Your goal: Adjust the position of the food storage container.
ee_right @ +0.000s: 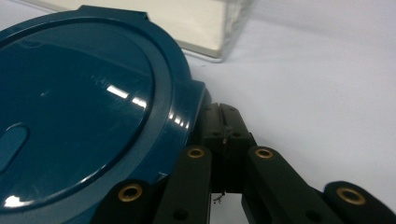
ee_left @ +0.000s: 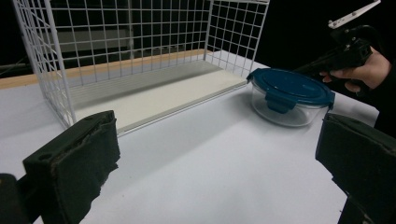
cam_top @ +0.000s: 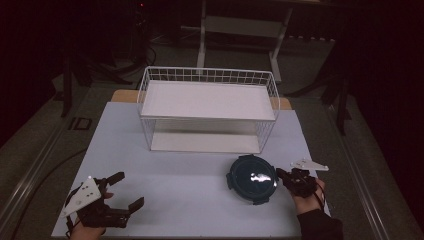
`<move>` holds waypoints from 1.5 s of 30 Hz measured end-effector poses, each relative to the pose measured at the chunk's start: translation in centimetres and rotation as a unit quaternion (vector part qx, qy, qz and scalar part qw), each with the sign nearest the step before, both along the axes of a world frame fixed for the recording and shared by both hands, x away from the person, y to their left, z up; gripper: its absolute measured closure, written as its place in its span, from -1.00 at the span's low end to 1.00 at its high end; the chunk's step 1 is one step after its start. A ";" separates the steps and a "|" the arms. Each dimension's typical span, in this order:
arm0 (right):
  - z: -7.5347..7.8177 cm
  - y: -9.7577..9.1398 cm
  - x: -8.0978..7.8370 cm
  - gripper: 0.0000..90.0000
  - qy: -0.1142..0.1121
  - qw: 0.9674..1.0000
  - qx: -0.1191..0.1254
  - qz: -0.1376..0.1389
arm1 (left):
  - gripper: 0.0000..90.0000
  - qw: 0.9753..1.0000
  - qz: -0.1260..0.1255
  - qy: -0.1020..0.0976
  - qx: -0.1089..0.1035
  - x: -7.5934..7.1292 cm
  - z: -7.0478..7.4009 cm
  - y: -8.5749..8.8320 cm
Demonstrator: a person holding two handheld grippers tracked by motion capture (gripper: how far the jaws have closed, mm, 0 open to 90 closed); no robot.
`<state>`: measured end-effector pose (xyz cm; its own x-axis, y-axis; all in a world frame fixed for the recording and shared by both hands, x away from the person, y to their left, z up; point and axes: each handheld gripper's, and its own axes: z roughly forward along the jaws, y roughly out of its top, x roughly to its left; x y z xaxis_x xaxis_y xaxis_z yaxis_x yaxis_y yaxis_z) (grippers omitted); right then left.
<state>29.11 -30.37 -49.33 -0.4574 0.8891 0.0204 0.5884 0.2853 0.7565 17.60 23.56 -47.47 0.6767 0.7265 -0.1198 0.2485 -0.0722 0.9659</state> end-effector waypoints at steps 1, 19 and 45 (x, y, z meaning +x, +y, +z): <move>0.0 0.3 -0.1 1.00 0.002 1.000 0.004 0.003 | -1.00 1.000 0.000 0.000 0.001 0.0 0.0 0.0; -0.1 4.9 -1.2 1.00 0.015 0.996 0.030 0.079 | -1.00 1.000 -0.006 0.002 0.005 0.1 -0.1 -0.1; -0.3 11.5 -1.2 1.00 0.029 0.985 0.038 0.165 | -1.00 1.000 -0.020 0.006 0.017 0.1 -0.3 -0.6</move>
<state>27.93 -18.84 -49.63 -0.7171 0.6873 0.1159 0.5159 0.4116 0.7513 17.71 22.92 -47.77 0.7034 0.7032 -0.1038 0.2562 -0.1146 0.9598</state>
